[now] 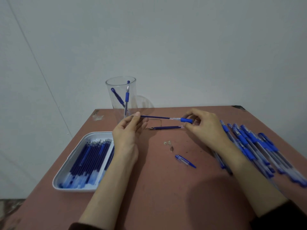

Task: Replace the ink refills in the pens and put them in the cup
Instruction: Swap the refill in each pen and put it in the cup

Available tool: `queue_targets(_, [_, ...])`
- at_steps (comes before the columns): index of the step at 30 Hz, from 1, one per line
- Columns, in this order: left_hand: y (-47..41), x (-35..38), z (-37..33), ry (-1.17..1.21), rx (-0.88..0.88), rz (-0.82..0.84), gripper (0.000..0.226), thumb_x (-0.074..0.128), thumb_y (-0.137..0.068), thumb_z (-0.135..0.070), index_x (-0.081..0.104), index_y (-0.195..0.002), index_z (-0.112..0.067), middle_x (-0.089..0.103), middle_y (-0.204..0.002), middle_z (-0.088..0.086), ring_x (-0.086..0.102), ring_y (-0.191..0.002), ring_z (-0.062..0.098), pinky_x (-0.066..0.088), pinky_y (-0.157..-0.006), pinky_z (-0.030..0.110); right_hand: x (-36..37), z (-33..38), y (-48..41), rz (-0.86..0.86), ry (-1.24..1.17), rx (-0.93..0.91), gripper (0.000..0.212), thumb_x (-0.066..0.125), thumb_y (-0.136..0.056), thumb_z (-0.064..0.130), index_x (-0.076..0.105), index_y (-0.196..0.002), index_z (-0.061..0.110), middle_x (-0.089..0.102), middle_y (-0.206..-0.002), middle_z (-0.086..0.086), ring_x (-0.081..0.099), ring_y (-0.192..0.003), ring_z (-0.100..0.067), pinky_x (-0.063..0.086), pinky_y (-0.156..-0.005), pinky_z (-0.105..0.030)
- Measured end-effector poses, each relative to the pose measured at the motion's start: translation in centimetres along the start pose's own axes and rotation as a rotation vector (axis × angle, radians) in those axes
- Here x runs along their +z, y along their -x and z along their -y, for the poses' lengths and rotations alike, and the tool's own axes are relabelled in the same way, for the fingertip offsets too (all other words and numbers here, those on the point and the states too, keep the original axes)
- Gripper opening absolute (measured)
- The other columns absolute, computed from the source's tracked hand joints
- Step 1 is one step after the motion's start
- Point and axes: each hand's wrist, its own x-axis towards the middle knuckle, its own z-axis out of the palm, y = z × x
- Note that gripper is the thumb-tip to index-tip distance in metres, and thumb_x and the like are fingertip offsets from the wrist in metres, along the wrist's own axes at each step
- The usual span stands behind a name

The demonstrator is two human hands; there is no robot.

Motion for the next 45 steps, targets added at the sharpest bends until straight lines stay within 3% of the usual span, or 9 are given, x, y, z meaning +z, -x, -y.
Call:
queue_targets(8, [-1.1, 0.0, -0.9, -0.092, 0.037, -0.084, 0.007, 0.065, -0.087, -0.005, 0.059, -0.083, -0.005, 0.065, -0.075, 0.009, 0.068, -0.058, 0.012, 0.057, -0.066, 0.025, -0.6, -1.1, -0.4, -0.036, 0.028, 0.039, 0.017, 0.065, -0.080, 0.011, 0.069, -0.084, 0.027, 0.060, -0.071, 0.015, 0.054, -0.066, -0.005, 0.043, -0.059, -0.024])
queue_targets(18, [-4.0, 1.3, 1.0, -0.251, -0.051, -0.011, 0.009, 0.063, -0.085, 0.007, 0.061, -0.080, -0.001, 0.063, -0.079, 0.014, 0.067, -0.070, 0.020, 0.058, -0.070, 0.022, -0.9, -1.1, -0.5, -0.079, 0.001, 0.080, 0.014, 0.065, -0.082, 0.012, 0.069, -0.087, 0.024, 0.060, -0.072, 0.012, 0.053, -0.065, -0.006, 0.045, -0.060, -0.024])
queue_targets(22, [-5.5, 1.3, 2.4, -0.650, 0.015, 0.133, 0.013, 0.069, -0.082, 0.001, 0.067, -0.094, -0.003, 0.065, -0.075, 0.006, 0.064, -0.069, 0.016, 0.055, -0.064, 0.019, -1.0, -1.0, -0.5, -0.068, -0.002, 0.078, 0.013, 0.064, -0.082, 0.012, 0.069, -0.087, 0.023, 0.061, -0.074, 0.010, 0.054, -0.067, -0.008, 0.042, -0.060, -0.022])
queue_targets(26, [-6.5, 1.3, 1.8, -1.164, 0.204, 0.424, 0.015, 0.076, -0.078, -0.011, 0.073, -0.092, -0.016, 0.073, -0.081, -0.001, 0.066, -0.077, 0.007, 0.052, -0.078, 0.020, -0.8, -0.9, -0.5, -0.061, 0.008, 0.067, 0.013, 0.064, -0.082, 0.012, 0.069, -0.087, 0.023, 0.059, -0.071, 0.013, 0.052, -0.063, -0.004, 0.035, -0.055, -0.015])
queue_targets(30, [-7.0, 2.3, 1.2, -1.491, 0.332, 0.584, 0.018, 0.069, -0.083, -0.012, 0.076, -0.100, -0.016, 0.071, -0.088, -0.003, 0.062, -0.082, 0.007, 0.045, -0.077, 0.016, -0.8, -0.9, -0.6, -0.062, 0.000, 0.062, 0.014, 0.065, -0.081, 0.012, 0.068, -0.085, 0.024, 0.060, -0.071, 0.011, 0.052, -0.064, -0.005, 0.038, -0.057, -0.018])
queue_targets(33, [-7.3, 2.6, 1.2, -1.574, 0.321, 0.630, 0.023, 0.063, -0.083, -0.006, 0.076, -0.100, -0.016, 0.074, -0.100, -0.001, 0.065, -0.093, 0.010, 0.049, -0.089, 0.023, -0.7, -0.9, -0.6, -0.067, -0.002, 0.058, 0.015, 0.065, -0.080, 0.011, 0.068, -0.084, 0.025, 0.060, -0.071, 0.011, 0.053, -0.065, -0.007, 0.043, -0.060, -0.025])
queue_targets(37, [-7.5, 2.5, 1.3, -1.572, 0.312, 0.628, 0.027, 0.060, -0.083, -0.001, 0.075, -0.101, -0.013, 0.073, -0.106, 0.001, 0.064, -0.101, 0.010, 0.045, -0.095, 0.020, -0.7, -0.9, -0.5, -0.060, -0.002, 0.052, 0.017, 0.065, -0.080, 0.010, 0.066, -0.082, 0.028, 0.059, -0.070, 0.014, 0.053, -0.064, -0.003, 0.038, -0.056, -0.016])
queue_targets(42, [-7.1, 2.6, 1.5, -1.622, 0.358, 0.703, 0.028, 0.067, -0.085, -0.023, 0.071, -0.112, -0.017, 0.072, -0.103, 0.000, 0.062, -0.094, 0.011, 0.044, -0.086, 0.018, -0.6, -0.9, -0.5, -0.049, -0.005, 0.045, 0.020, 0.066, -0.081, 0.011, 0.063, -0.081, 0.030, 0.060, -0.070, 0.014, 0.053, -0.063, -0.003, 0.036, -0.056, -0.014])
queue_targets(45, [-7.1, 2.7, 1.8, -1.671, 0.380, 0.739, 0.027, 0.068, -0.085, -0.024, 0.071, -0.111, -0.020, 0.072, -0.102, 0.000, 0.062, -0.092, 0.012, 0.042, -0.079, 0.017, -0.6, -0.9, -0.4, -0.038, -0.010, 0.049, 0.018, 0.065, -0.082, 0.011, 0.065, -0.083, 0.028, 0.059, -0.070, 0.015, 0.052, -0.063, -0.003, 0.038, -0.057, -0.016])
